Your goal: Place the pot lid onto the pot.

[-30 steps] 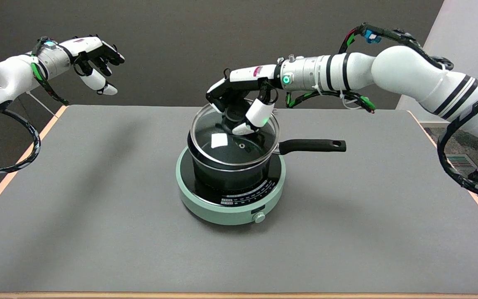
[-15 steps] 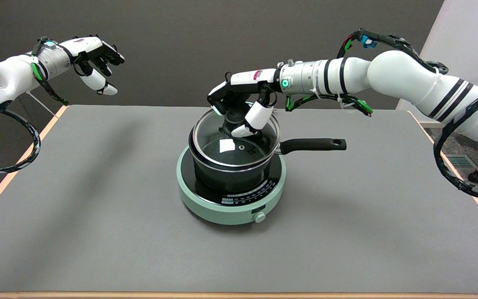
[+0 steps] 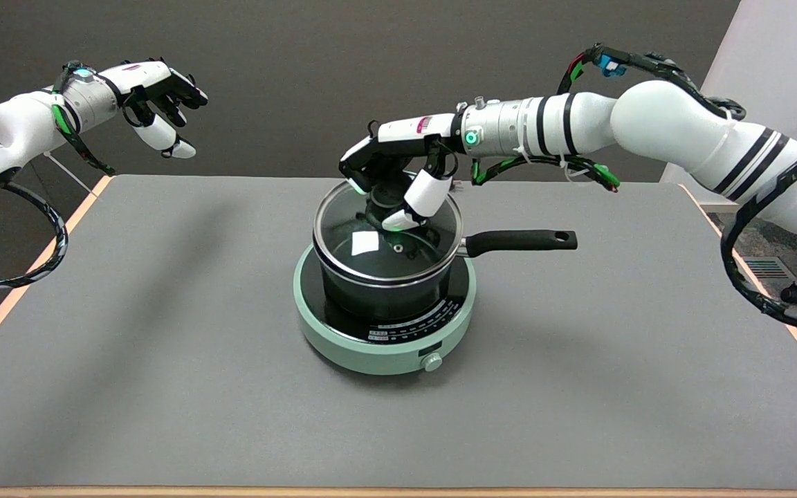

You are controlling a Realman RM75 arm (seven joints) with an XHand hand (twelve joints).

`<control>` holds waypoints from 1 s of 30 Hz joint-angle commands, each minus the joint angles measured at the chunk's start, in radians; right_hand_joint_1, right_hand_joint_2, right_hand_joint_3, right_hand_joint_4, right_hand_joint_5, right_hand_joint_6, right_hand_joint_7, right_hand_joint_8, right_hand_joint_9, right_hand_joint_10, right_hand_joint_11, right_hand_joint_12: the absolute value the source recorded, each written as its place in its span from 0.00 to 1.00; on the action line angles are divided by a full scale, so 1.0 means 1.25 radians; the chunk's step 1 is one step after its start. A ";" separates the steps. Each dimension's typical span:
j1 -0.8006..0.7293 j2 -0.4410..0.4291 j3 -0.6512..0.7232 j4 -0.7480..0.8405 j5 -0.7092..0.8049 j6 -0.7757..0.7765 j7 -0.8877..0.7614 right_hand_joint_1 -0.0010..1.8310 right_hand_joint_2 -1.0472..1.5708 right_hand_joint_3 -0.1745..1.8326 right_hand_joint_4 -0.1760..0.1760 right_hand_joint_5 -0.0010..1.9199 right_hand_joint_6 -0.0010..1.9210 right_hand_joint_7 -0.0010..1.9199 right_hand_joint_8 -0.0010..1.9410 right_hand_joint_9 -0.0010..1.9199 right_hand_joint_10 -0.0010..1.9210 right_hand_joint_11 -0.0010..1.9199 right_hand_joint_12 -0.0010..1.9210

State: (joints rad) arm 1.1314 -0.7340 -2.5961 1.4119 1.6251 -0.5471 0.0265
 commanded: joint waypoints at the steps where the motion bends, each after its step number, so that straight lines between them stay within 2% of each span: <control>1: 0.020 0.030 0.003 0.083 0.007 -0.011 0.029 0.74 0.69 0.60 0.91 0.24 0.96 0.42 0.88 0.44 1.00 0.36 1.00; 15: 0.017 0.046 0.002 0.091 0.007 -0.012 0.029 0.74 0.69 0.61 0.91 0.24 0.96 0.42 0.88 0.45 1.00 0.36 1.00; 30: 0.018 0.016 0.000 0.058 0.000 -0.012 0.029 0.74 0.69 0.61 0.91 0.23 0.96 0.42 0.89 0.45 1.00 0.35 1.00</control>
State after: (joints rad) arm 1.1542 -0.6894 -2.5936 1.5128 1.6320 -0.5618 0.0593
